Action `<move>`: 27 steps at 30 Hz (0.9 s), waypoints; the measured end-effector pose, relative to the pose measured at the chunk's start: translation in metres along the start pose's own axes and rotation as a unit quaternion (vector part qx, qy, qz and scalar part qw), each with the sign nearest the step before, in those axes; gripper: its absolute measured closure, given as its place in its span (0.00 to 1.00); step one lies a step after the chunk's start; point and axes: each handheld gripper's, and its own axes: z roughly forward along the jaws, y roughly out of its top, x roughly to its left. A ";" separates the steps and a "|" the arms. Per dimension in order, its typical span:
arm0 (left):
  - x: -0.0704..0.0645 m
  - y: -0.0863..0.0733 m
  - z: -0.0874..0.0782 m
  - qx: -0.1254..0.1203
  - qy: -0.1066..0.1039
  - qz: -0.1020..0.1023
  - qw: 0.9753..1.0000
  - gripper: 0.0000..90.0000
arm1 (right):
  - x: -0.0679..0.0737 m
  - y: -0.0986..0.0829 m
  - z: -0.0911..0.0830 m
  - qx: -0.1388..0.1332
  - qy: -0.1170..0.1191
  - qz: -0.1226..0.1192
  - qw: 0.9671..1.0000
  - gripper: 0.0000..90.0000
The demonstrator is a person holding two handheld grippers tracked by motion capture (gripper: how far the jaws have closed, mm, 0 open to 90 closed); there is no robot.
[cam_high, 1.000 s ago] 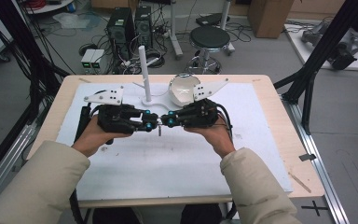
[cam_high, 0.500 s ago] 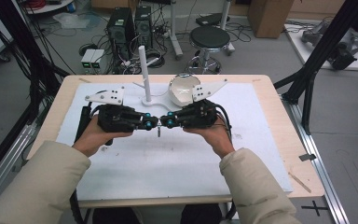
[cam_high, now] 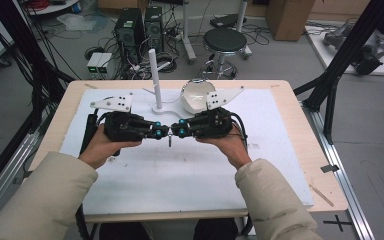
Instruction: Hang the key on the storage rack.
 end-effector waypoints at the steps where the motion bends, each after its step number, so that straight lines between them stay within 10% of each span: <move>1: 0.001 -0.001 0.000 0.000 0.003 -0.004 1.000 0.98 | 0.000 -0.001 -0.001 -0.008 -0.009 0.002 1.000 0.61; 8: 0.004 0.000 -0.008 -0.008 0.017 -0.007 1.000 0.98 | 0.004 -0.004 -0.013 -0.007 -0.129 0.005 0.992 0.01; 15: 0.016 0.008 -0.021 -0.006 0.039 -0.017 0.999 0.98 | 0.009 -0.025 -0.046 -0.018 -0.205 0.005 0.979 0.00; 17: 0.025 0.013 -0.026 0.001 0.048 -0.021 0.999 0.98 | 0.011 -0.044 -0.067 -0.025 -0.250 0.008 0.968 0.00; 22: 0.046 0.024 -0.036 0.016 0.068 -0.026 0.997 0.98 | 0.015 -0.066 -0.090 -0.055 -0.290 0.021 0.955 0.00; 25: 0.065 0.030 -0.044 0.024 0.077 -0.036 0.996 0.98 | 0.024 -0.085 -0.110 -0.074 -0.338 0.017 0.938 0.00; 27: 0.074 0.035 -0.047 0.039 0.086 -0.036 0.995 0.98 | 0.025 -0.088 -0.114 -0.077 -0.344 0.016 0.936 0.00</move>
